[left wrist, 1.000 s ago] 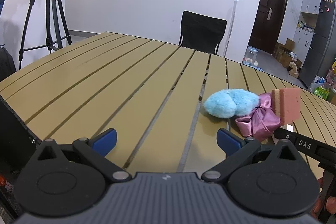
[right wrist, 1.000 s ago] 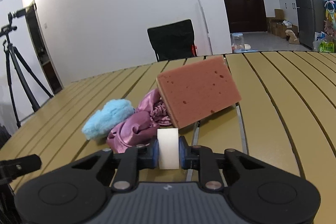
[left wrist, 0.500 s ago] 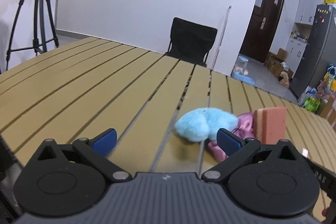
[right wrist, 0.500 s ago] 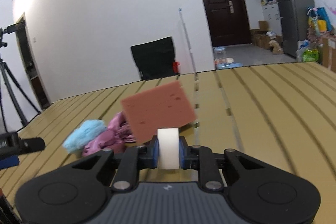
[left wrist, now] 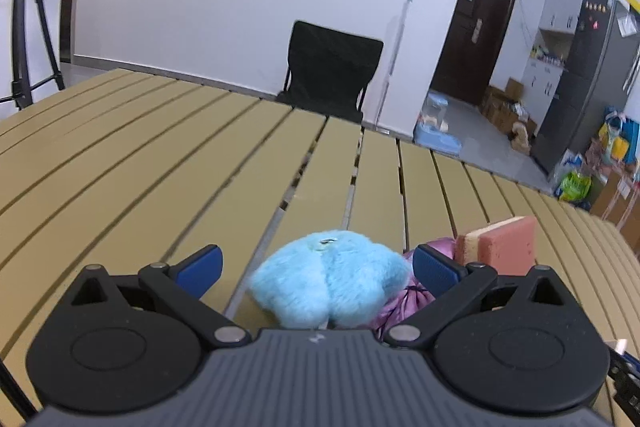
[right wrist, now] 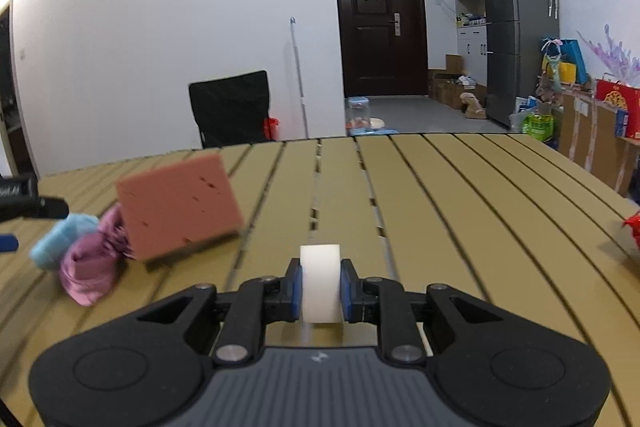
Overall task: Collect trash
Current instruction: 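Grasp the white tape roll with the right tool while the left tool grasps the blue fluffy ball, then carry the tape roll and blue ball with both tools down toward the black bin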
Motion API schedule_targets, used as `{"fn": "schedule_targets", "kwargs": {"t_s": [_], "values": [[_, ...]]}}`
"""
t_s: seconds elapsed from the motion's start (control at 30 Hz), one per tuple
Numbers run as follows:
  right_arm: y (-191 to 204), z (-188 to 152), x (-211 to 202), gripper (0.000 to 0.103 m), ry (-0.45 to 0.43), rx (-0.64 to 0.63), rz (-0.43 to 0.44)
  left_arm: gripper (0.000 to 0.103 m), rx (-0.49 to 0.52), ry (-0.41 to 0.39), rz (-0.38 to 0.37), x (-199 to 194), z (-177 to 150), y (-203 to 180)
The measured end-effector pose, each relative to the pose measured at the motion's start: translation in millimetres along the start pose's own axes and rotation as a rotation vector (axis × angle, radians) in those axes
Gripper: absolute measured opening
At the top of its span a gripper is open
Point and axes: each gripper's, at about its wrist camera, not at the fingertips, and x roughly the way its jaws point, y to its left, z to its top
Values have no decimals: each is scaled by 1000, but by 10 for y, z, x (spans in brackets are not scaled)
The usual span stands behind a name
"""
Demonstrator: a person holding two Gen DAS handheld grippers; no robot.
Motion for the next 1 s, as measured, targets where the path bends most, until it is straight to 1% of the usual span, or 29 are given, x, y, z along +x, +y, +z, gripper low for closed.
{"fn": "schedule_targets", "kwargs": {"t_s": [0.07,0.2,0.23,0.33,0.37,0.4,0.47,0.5,0.53,0.6,0.7,1.0], "values": [[-50,-6,-6,18,2,6,-5,103,-2,36,22,128,3,-26],[-78,-24,-45,18,-20,-7,-17,103,-54,77,8,279,2,39],[-76,-31,-54,18,-24,-11,-17,103,-69,88,2,308,1,65],[-46,-46,-79,18,-34,-26,-26,102,-106,129,-51,412,-14,144],[-41,-47,-83,18,-38,-27,-30,102,-109,126,-56,418,-26,155],[-37,-46,-80,18,-40,-28,-32,100,-105,120,-53,417,-28,157],[-30,-45,-79,18,-44,-29,-36,87,-88,105,-45,400,-33,153],[-28,-34,-80,18,-45,-29,-38,74,-84,100,-46,394,-32,145],[-32,-32,-80,18,-46,-27,-38,69,-79,99,-60,391,-41,148],[-35,-28,-73,18,-46,-22,-38,64,-76,96,-75,390,-44,159],[-39,-34,-62,18,-47,-13,-38,59,-82,75,-83,338,-53,161],[-58,-45,-61,18,-58,-3,-35,57,-23,-3,-51,127,-90,183]]}}
